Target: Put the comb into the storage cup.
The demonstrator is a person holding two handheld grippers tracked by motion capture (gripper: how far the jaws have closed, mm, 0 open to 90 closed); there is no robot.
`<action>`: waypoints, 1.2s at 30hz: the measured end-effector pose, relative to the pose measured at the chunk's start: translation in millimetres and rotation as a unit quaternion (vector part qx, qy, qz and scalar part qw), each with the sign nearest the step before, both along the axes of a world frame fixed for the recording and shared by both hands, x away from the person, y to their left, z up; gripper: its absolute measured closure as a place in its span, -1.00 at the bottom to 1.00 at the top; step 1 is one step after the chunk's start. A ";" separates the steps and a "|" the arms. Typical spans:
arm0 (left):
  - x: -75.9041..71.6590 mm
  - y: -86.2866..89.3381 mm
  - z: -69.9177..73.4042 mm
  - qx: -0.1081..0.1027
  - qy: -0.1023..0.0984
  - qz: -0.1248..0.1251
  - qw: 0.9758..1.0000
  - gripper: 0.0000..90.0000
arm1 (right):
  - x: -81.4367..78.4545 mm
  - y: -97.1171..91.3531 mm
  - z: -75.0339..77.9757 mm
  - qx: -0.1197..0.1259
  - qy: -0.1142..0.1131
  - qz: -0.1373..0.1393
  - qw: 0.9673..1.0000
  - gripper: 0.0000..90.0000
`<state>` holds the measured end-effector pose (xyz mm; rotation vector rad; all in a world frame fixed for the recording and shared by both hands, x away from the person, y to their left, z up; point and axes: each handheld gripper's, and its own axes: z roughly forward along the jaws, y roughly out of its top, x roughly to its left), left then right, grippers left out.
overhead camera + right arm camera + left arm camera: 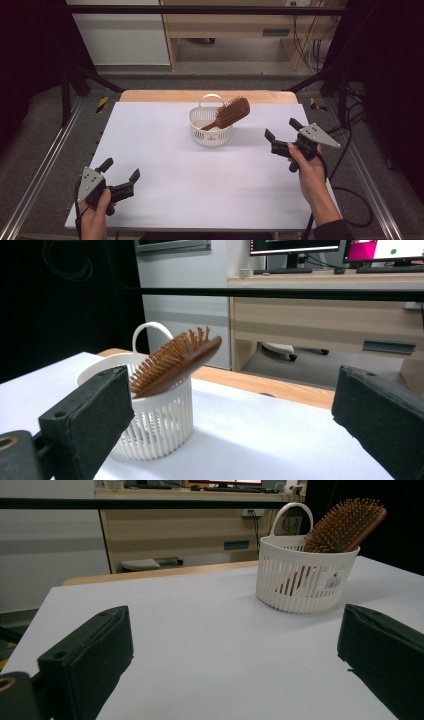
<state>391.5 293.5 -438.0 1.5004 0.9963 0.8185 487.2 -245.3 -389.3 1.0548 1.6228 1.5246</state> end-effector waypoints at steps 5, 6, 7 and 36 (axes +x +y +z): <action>-2.5 -4.1 1.3 0.003 -0.003 -0.014 1.000 -0.97 | -6.5 -8.7 -6.0 -0.001 -0.003 -0.008 1.000 -0.92; -2.9 -4.8 1.2 0.005 -0.003 -0.017 1.000 -0.97 | -7.8 -10.3 -6.9 -0.001 -0.002 -0.009 1.000 -0.92; -3.1 -5.3 0.9 0.007 -0.003 -0.018 1.000 -0.97 | -9.3 -12.0 -7.8 -0.002 -0.002 -0.009 1.000 -0.92; -3.2 -1.3 1.6 -0.003 -0.008 -0.021 1.000 -0.96 | -49.1 -49.1 -46.5 -0.005 0.021 -0.018 1.000 -0.91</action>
